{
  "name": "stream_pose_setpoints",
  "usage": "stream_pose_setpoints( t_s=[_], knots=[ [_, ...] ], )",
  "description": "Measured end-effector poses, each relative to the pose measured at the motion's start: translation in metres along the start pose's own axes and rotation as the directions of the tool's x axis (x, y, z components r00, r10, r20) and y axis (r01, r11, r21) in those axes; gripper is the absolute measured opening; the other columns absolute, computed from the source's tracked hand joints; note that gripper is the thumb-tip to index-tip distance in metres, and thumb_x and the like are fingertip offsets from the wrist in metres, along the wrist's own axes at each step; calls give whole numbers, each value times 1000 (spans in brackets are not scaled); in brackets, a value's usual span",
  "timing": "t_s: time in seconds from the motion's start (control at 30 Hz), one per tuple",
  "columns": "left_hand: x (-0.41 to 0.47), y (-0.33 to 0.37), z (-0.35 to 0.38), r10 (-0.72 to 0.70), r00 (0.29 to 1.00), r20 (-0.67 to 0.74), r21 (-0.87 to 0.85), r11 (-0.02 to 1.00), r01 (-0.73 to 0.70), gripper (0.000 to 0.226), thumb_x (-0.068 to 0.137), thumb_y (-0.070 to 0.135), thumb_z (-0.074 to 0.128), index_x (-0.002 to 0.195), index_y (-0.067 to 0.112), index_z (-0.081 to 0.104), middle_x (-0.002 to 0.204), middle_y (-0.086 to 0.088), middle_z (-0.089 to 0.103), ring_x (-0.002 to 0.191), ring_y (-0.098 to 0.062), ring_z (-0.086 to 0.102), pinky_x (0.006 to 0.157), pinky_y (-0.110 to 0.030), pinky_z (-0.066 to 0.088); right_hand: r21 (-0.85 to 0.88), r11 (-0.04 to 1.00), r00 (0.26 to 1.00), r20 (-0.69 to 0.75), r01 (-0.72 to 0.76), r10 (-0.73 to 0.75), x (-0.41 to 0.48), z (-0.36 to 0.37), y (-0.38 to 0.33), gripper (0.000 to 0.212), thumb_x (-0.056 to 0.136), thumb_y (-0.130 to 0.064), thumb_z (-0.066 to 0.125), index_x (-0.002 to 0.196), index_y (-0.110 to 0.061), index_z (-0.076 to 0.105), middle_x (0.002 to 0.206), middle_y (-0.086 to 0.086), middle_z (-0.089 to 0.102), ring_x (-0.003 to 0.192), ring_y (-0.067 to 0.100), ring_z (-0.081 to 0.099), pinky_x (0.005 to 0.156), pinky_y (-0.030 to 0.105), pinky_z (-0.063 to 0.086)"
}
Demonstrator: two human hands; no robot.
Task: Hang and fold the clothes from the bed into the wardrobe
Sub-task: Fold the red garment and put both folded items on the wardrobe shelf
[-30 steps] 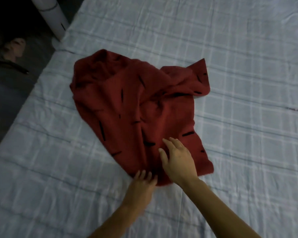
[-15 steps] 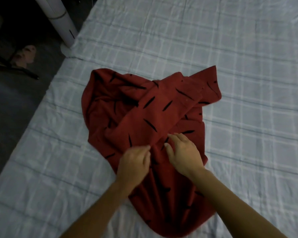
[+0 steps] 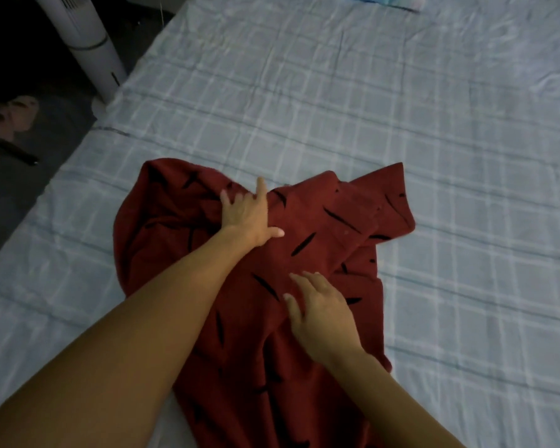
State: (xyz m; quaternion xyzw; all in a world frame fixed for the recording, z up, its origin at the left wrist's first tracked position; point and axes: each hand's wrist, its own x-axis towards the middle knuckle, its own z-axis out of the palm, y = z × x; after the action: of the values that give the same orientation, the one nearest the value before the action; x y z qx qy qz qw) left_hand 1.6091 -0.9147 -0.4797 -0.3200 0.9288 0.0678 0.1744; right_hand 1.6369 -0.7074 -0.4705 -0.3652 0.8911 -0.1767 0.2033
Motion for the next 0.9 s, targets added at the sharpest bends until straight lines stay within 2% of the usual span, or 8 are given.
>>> stream_pose_setpoints(
  t_s=[0.07,0.1,0.17,0.27,0.4,0.5,0.7,0.9],
  knots=[
    [1,6,2,-24,998,57,-13,1000,25,70,83,51,64,133,6,44,130,-16,54,121,-32,49,102,-44,35,-4,1000,1000,11,-7,7,-5,-2,14,59,90,-48,26,135,-18,49,139,5,50,134,25,39,111,40,32],
    [-3,9,3,6,999,34,-18,1000,-6,52,86,44,63,121,6,54,123,-15,58,114,-31,54,94,-40,41,-5,1000,1000,19,-20,20,-8,-5,21,59,90,-48,25,136,-19,48,140,4,48,135,23,37,112,39,30],
    [-18,12,4,80,996,-44,-20,997,-81,36,91,37,58,111,7,58,115,-11,61,106,-29,57,84,-38,44,-7,999,999,16,-45,45,-14,-10,34,55,92,-45,30,137,-20,47,142,3,47,136,22,36,112,38,29],
    [-48,11,1,249,929,-272,22,967,-253,31,93,35,56,109,9,57,103,-8,59,95,-28,57,72,-36,42,26,998,997,-46,-63,64,-23,-26,40,55,91,-45,31,132,-17,53,135,5,54,129,26,45,107,40,37],
    [-97,19,-12,435,740,-513,85,884,-460,29,69,23,82,85,8,62,75,-8,57,63,-27,56,51,-33,44,84,995,980,-184,-60,74,-37,-65,31,52,88,-41,35,125,-13,58,125,7,60,117,29,56,98,40,46],
    [-135,31,-34,473,680,-560,103,854,-510,35,63,14,85,89,11,63,77,-5,58,66,-25,55,55,-33,46,107,994,959,-279,-28,57,-50,-106,17,44,88,-31,47,124,-9,59,123,9,61,113,28,57,96,38,47],
    [-216,43,-118,502,575,-646,147,821,-552,36,60,9,86,91,8,67,75,-8,57,61,-26,54,53,-31,43,95,992,921,-389,78,-35,-86,-201,-18,43,92,-29,49,132,-12,51,133,7,54,120,24,52,99,38,44],
    [-293,49,-210,515,482,-708,229,814,-533,19,79,7,67,98,7,64,72,-8,51,58,-25,50,51,-32,37,87,975,907,-392,203,-154,-140,-286,-52,44,96,-34,47,134,-12,50,134,6,52,124,21,46,103,32,36]
  ],
)
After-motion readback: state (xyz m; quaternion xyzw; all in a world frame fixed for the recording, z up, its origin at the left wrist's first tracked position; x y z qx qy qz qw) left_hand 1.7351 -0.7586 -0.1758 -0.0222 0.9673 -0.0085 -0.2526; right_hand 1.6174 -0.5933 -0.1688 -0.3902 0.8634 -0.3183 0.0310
